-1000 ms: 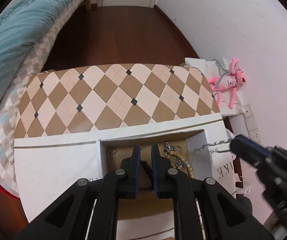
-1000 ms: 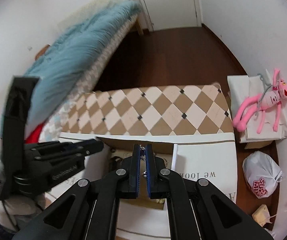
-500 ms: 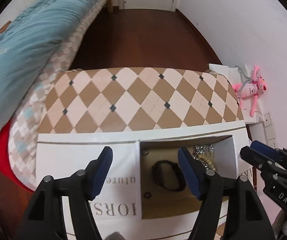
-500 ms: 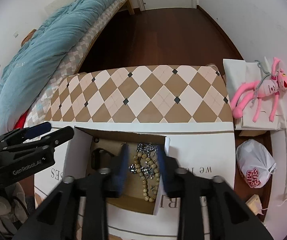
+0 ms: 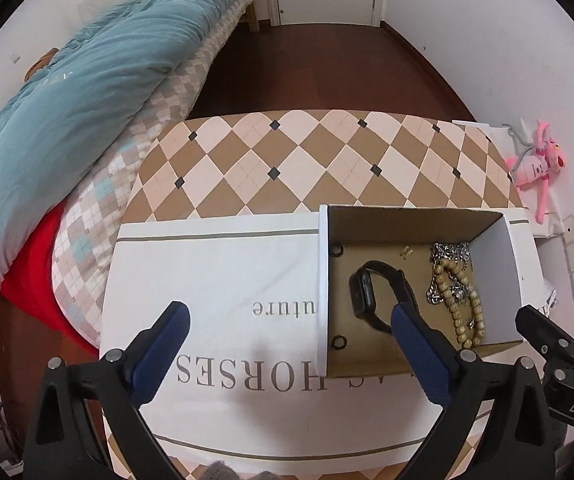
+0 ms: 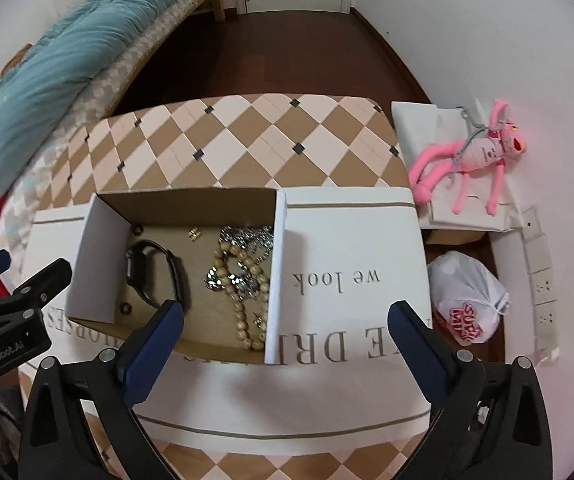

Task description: Organize jewelry

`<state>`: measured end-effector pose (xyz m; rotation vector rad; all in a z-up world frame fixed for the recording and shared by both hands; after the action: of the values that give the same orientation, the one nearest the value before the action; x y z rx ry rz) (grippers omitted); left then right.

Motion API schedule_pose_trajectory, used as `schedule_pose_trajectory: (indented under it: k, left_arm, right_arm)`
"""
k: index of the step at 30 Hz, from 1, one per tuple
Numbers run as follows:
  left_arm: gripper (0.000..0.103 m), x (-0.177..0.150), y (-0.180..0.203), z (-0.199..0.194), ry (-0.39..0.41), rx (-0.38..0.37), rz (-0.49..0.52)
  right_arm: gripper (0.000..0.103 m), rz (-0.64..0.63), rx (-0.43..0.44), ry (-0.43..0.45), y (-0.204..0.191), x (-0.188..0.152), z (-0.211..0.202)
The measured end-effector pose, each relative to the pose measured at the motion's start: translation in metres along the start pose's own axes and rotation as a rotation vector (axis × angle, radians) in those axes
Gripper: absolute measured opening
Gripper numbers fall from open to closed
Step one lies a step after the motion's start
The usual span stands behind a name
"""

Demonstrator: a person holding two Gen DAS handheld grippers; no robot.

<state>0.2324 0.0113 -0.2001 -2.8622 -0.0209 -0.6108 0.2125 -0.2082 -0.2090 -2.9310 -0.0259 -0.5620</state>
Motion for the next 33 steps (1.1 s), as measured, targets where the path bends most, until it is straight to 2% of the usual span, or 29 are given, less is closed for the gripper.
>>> schedule_pose_trajectory:
  k: [7,14,28,33]
  left_arm:
    - [0.103,-0.006,-0.004,-0.017,0.016,0.002,-0.023]
    - [0.103,-0.015,-0.013,-0.053,0.053,-0.021,-0.056]
    - [0.103,-0.031,-0.034,-0.163,0.198,-0.043,-0.086]
    - [0.103,-0.038,-0.042,-0.196,0.227,-0.045,-0.092]
  right_arm:
    - [0.103,0.003,-0.02,0.018,-0.002,-0.004,-0.007]
    - [0.103,0.004,-0.005,0.072,-0.007,-0.011,-0.043]
    - [0.103,-0.035,-0.012,0.251,-0.025,-0.033,-0.161]
    - [0.103,-0.039,-0.009,0.334,-0.031,-0.042,-0.211]
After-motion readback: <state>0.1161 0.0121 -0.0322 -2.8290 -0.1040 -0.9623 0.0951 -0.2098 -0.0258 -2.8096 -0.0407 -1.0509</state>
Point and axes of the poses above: each gripper's, at about its wrist camera, not at the fingertips, and z roughly the way its jaws point, y to its right, x to its top, the point moved 5 cm from there along z, roughly the way its jaws point, and after that the axes turned 10 degrees about x, right-handed, at the moved point
